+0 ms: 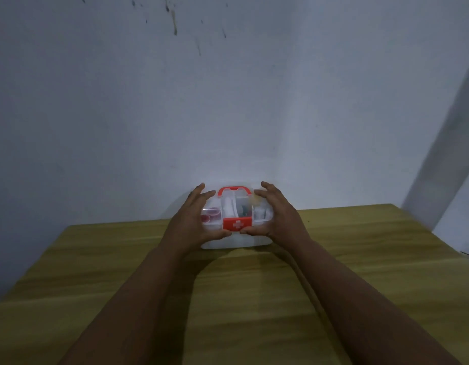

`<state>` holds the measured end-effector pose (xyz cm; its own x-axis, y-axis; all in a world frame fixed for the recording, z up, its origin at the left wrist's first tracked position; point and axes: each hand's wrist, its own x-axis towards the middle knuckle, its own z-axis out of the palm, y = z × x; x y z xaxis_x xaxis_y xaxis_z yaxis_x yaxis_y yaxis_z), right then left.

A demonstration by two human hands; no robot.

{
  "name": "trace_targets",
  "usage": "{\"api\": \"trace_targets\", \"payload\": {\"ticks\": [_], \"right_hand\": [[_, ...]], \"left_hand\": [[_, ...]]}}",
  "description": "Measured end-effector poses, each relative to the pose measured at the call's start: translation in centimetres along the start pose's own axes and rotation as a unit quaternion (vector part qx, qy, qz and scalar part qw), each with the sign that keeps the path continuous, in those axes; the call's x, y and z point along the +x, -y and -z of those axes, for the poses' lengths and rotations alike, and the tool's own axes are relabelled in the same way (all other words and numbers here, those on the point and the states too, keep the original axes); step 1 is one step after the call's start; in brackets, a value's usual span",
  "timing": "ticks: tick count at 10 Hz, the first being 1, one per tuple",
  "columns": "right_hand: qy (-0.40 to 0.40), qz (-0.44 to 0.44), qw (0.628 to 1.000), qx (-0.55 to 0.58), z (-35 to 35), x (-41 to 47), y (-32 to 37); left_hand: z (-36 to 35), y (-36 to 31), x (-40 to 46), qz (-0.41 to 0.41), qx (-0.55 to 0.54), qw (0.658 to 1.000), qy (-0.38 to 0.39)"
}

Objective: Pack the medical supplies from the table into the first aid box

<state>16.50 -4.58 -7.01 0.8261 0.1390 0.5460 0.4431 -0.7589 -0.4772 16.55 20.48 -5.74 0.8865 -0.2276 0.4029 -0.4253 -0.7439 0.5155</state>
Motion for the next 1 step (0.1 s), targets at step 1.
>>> {"api": "trace_targets", "payload": {"ticks": [1], "right_hand": [[0.080, -0.026, 0.994, -0.064, 2.60, -0.18, 2.34]], "left_hand": [[2.05, -2.34, -0.33, 0.002, 0.143, 0.987, 0.073]]}}
